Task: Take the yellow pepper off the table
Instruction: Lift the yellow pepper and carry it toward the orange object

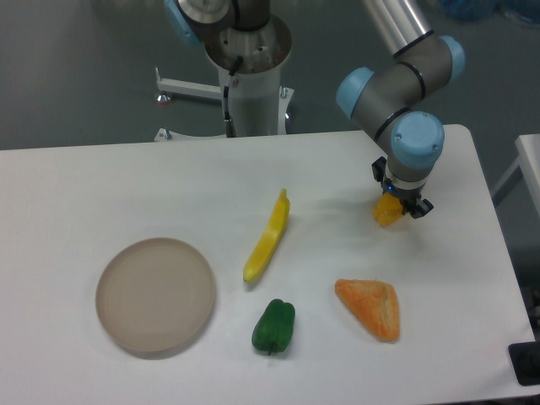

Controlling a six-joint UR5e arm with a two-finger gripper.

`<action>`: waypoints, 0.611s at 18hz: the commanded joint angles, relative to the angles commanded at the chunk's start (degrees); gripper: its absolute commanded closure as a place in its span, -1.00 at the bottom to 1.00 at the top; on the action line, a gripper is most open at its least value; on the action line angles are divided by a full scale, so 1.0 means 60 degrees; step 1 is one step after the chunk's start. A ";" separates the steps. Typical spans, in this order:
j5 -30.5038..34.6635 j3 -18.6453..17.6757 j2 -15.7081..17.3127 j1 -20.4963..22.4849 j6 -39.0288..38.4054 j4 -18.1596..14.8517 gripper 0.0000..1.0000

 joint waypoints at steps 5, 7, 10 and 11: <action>-0.0877 0.0878 0.0000 -0.0029 -0.0175 -0.0556 -0.11; -0.1244 0.1172 -0.0044 -0.0087 -0.0205 -0.0572 -0.10; -0.1975 0.1508 -0.0102 -0.0175 -0.0656 -0.0587 -0.10; -0.2137 0.1640 -0.0161 -0.0248 -0.0906 -0.0587 -0.10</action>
